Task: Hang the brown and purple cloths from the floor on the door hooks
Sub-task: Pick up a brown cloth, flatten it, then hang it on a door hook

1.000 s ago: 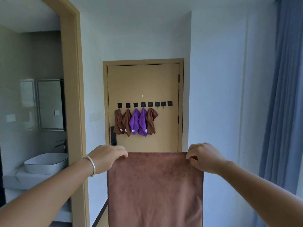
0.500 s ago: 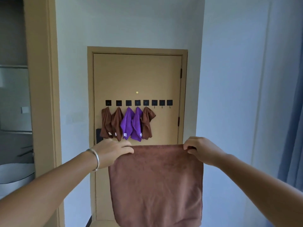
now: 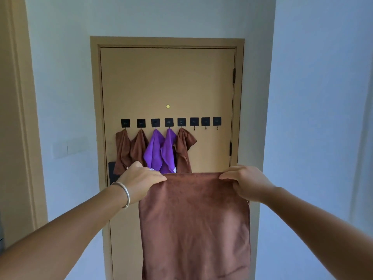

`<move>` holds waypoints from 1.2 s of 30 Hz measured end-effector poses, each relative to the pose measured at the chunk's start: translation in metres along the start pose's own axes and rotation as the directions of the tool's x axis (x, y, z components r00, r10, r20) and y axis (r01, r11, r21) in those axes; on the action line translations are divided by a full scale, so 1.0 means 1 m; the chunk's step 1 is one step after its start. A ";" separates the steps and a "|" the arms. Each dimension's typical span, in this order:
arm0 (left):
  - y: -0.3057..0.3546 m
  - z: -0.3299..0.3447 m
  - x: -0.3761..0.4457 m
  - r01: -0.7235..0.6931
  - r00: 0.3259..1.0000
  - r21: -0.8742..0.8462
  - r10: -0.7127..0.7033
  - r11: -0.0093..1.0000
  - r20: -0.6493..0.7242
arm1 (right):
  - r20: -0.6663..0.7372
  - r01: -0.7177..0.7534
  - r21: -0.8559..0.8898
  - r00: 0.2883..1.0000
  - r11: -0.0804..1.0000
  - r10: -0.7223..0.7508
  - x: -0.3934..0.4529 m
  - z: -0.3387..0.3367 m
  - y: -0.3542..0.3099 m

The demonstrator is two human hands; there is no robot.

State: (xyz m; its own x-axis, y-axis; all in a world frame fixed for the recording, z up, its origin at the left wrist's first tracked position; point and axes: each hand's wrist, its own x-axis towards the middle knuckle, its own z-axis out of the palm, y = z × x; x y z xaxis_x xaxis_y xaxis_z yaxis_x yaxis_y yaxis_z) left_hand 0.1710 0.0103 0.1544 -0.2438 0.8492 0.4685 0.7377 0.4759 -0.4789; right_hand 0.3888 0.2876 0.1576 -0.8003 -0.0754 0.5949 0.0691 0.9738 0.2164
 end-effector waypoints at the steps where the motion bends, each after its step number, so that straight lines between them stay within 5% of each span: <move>1: -0.003 0.009 0.015 0.018 1.000 -0.002 -0.018 1.000 -0.002 | -0.020 0.001 -0.009 1.000 1.000 -0.001 0.012 0.011 0.011; 9: -0.035 0.072 0.150 0.106 0.985 -0.035 -0.110 0.994 -0.132 | -0.076 -0.052 0.140 0.995 0.989 0.063 0.117 0.096 0.117; 12: -0.042 0.093 0.190 0.115 0.972 -0.191 -0.150 0.975 -0.180 | -0.074 -0.048 0.163 0.995 0.985 0.061 0.143 0.116 0.146; 19: -0.057 0.165 0.287 -0.034 0.990 -0.271 -0.005 0.962 -0.143 | -0.017 -0.002 0.028 1.000 1.000 0.002 0.207 0.171 0.207; 36: -0.150 0.306 0.506 -0.049 0.995 -0.228 0.029 0.972 -0.093 | -0.004 -0.137 -0.170 0.990 0.976 0.139 0.384 0.286 0.330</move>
State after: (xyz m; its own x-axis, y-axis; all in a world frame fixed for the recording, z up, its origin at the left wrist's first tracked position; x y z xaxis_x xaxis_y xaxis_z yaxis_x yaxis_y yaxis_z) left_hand -0.2556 0.4388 0.2357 -0.1632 0.8375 0.5215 0.8728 0.3690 -0.3195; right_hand -0.0655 0.6410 0.2362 -0.7803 0.0594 0.6226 0.2785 0.9243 0.2610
